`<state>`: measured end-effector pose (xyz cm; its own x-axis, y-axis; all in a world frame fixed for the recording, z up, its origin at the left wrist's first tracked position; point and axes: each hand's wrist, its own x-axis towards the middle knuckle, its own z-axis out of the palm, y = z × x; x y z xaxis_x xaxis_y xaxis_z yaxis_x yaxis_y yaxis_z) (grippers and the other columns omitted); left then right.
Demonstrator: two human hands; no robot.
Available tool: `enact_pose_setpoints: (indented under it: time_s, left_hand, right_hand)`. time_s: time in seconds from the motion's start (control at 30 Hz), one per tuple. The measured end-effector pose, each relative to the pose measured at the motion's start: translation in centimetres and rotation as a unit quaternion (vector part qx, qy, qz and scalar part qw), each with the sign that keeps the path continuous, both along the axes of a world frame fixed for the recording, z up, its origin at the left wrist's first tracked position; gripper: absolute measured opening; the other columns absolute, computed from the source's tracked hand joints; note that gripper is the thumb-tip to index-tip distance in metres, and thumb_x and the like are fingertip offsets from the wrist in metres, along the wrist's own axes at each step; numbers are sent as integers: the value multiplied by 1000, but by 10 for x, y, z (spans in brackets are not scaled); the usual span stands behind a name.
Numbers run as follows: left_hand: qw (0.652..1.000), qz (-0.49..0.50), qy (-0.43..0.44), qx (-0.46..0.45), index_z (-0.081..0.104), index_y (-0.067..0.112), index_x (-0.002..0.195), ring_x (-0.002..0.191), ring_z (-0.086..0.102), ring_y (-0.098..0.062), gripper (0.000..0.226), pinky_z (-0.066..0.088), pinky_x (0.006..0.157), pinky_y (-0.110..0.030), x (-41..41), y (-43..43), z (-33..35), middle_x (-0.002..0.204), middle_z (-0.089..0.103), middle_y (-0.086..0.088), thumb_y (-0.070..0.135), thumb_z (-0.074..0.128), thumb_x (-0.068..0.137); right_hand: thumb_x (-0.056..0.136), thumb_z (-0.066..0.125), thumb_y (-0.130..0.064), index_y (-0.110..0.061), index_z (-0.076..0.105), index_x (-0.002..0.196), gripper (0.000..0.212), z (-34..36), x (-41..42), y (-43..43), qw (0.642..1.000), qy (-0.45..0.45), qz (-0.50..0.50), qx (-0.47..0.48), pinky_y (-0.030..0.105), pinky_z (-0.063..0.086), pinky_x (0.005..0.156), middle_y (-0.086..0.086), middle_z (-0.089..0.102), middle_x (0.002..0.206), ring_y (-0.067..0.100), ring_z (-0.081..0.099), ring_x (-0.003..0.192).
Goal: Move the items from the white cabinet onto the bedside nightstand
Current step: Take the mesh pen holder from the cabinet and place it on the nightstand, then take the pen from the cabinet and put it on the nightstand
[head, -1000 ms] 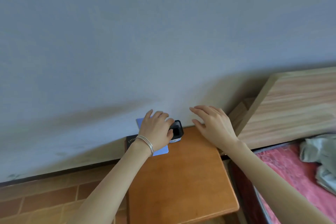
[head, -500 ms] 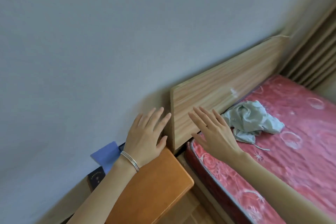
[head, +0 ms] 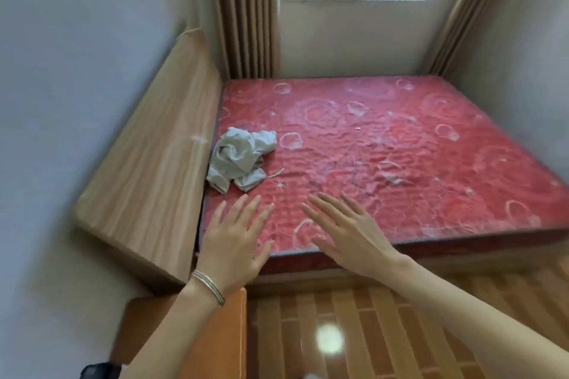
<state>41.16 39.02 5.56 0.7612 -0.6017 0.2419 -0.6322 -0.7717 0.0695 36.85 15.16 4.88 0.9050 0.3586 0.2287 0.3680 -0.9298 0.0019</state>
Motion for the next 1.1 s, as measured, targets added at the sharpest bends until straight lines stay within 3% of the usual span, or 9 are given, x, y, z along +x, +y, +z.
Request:
enact_pose_setpoints:
  time_s: [0.27, 0.57, 0.83, 1.1]
  left_hand:
    - [965, -259, -24, -19, 54, 20, 133, 123, 50, -29, 58, 41, 99, -52, -38, -161, 21, 132, 56, -8, 50, 36, 86]
    - [863, -499, -41, -58, 54, 22, 133, 122, 51, -28, 56, 40, 100, -51, -193, -321, 47, 130, 57, -5, 49, 38, 86]
    - [778, -617, -82, -90, 59, 21, 126, 113, 56, -23, 52, 35, 101, -43, -386, -414, 86, 118, 64, 0, 47, 38, 86]
    - [740, -651, -95, -143, 58, 21, 124, 109, 59, -21, 50, 42, 97, -44, -545, -471, 136, 118, 64, 0, 48, 35, 89]
  right_hand:
    - [92, 45, -43, -16, 42, 139, 54, 29, -148, -106, 967, -15, -254, -1, 47, 36, 105, 6, 47, 140, 23, 42, 131]
    - [93, 38, -47, -20, 38, 141, 55, 44, -375, -157, 863, 0, -505, -20, 45, 30, 110, 2, 45, 142, 18, 38, 133]
    - [92, 35, -47, -17, 49, 134, 54, 87, -580, -170, 780, -40, -622, -56, 44, 34, 106, 3, 55, 133, 20, 49, 124]
    - [91, 37, -44, -17, 56, 127, 49, 140, -737, -203, 732, -75, -667, -116, 40, 39, 100, 1, 62, 122, 19, 56, 113]
